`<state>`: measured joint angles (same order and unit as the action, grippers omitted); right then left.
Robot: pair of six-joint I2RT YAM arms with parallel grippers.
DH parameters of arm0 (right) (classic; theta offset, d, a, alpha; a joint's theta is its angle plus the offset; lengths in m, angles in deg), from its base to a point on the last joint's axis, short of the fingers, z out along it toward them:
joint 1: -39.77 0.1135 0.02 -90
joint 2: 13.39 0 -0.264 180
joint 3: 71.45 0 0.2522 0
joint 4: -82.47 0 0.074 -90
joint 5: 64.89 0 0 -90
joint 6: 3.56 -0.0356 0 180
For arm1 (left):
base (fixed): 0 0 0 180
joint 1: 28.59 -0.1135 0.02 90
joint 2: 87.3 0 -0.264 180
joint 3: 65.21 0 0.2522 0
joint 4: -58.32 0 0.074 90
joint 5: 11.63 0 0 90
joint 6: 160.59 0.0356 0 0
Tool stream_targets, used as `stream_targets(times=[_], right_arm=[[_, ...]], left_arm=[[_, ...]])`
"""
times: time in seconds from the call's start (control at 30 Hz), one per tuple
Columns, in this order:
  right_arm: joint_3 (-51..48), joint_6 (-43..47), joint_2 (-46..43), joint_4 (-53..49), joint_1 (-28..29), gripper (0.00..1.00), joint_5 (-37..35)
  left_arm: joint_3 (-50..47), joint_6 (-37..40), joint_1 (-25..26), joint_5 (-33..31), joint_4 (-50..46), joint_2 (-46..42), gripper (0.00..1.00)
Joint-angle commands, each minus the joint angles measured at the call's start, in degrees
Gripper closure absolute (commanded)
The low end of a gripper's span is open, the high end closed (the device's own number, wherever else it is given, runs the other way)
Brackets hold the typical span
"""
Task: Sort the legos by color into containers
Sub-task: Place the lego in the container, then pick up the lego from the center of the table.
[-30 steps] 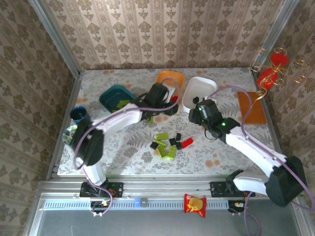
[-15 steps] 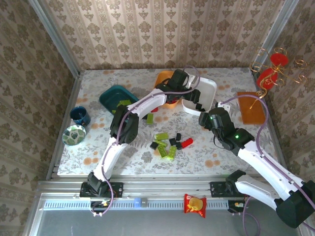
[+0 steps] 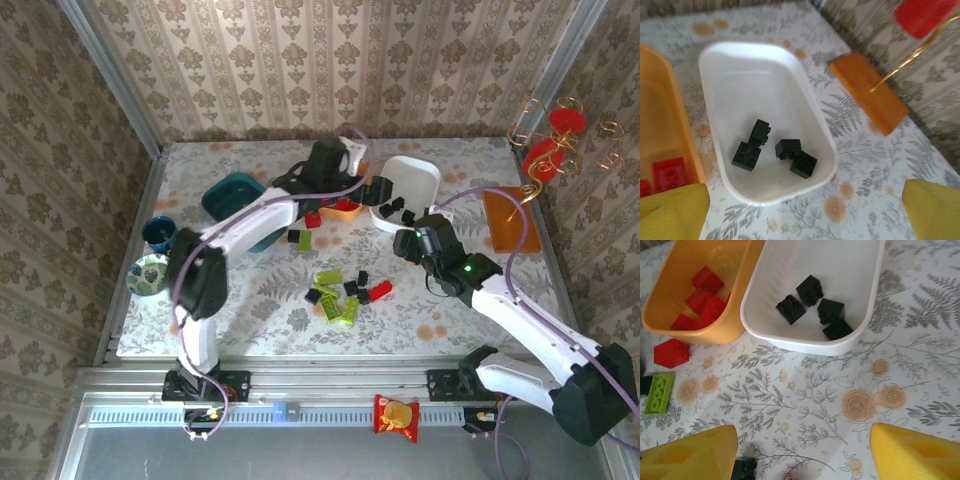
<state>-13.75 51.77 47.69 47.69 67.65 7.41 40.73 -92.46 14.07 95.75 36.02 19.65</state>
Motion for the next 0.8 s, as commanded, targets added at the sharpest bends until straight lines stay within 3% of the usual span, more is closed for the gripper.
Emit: stream_targets(times=[0.0,0.27,0.43,0.6,0.77], right_arm=[[2.0,1.4,2.8,2.6,-0.2,0.28,5.0],[3.9,4.1,11.6,3.6,1.5,0.29,15.0],[7.2,6.1,19.0,-0.2,5.7,0.30,14.0],[9.3,5.1,26.5,-0.4,8.4,0.33,13.2],[13.1,1.3,33.2,-3.8,10.7,0.39,8.1]], left_arm=[[-11.0,-2.4,-0.9,-2.8,7.8,-9.7,0.00],[-40.4,-4.1,-1.0,-10.5,6.6,-31.9,0.00],[-53.6,-6.8,-0.9,-16.1,4.9,-42.7,0.00],[-58.6,-7.7,-0.8,-21.4,1.3,-48.2,0.00],[-59.1,-7.7,-0.8,-22.6,0.3,-48.5,0.00]])
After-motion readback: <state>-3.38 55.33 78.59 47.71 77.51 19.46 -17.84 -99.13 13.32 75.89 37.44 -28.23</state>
